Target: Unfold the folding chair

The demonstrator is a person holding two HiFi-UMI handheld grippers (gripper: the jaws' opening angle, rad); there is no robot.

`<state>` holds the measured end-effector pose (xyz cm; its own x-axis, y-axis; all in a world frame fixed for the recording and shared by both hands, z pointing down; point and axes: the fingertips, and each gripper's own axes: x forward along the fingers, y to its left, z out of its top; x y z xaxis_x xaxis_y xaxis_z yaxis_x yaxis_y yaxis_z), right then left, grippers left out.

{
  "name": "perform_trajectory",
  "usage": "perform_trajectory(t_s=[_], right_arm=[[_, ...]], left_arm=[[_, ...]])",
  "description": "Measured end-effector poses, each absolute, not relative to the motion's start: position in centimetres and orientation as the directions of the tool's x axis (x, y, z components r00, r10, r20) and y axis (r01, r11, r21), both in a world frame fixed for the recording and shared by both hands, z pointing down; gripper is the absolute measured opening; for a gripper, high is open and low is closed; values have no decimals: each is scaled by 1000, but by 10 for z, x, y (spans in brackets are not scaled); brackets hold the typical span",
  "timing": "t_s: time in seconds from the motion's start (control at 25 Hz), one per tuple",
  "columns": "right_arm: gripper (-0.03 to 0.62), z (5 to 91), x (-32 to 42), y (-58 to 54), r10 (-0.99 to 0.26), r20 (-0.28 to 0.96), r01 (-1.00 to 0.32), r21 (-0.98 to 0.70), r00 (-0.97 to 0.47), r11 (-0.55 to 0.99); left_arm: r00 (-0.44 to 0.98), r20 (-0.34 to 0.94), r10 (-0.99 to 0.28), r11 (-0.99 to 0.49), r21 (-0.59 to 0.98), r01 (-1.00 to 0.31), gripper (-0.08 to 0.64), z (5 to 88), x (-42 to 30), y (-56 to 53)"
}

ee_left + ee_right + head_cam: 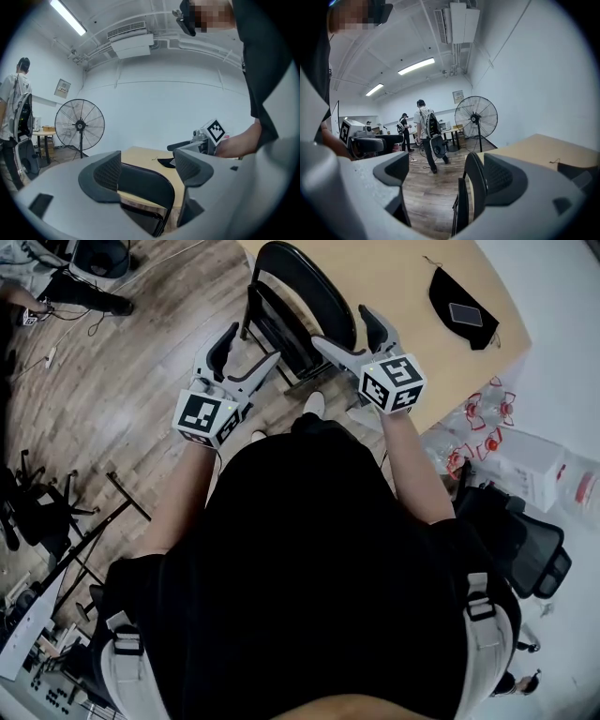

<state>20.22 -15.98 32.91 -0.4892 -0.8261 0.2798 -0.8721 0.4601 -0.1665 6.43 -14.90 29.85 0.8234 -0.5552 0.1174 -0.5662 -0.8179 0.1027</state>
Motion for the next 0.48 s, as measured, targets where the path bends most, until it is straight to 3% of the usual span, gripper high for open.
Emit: perform_trajectory(t_s=[0.48], right_arm=[[497, 413, 240, -221, -741, 434, -857, -207, -512, 471]], left_arm=[[774, 156, -614, -768, 110, -631, 348, 331, 108, -201]])
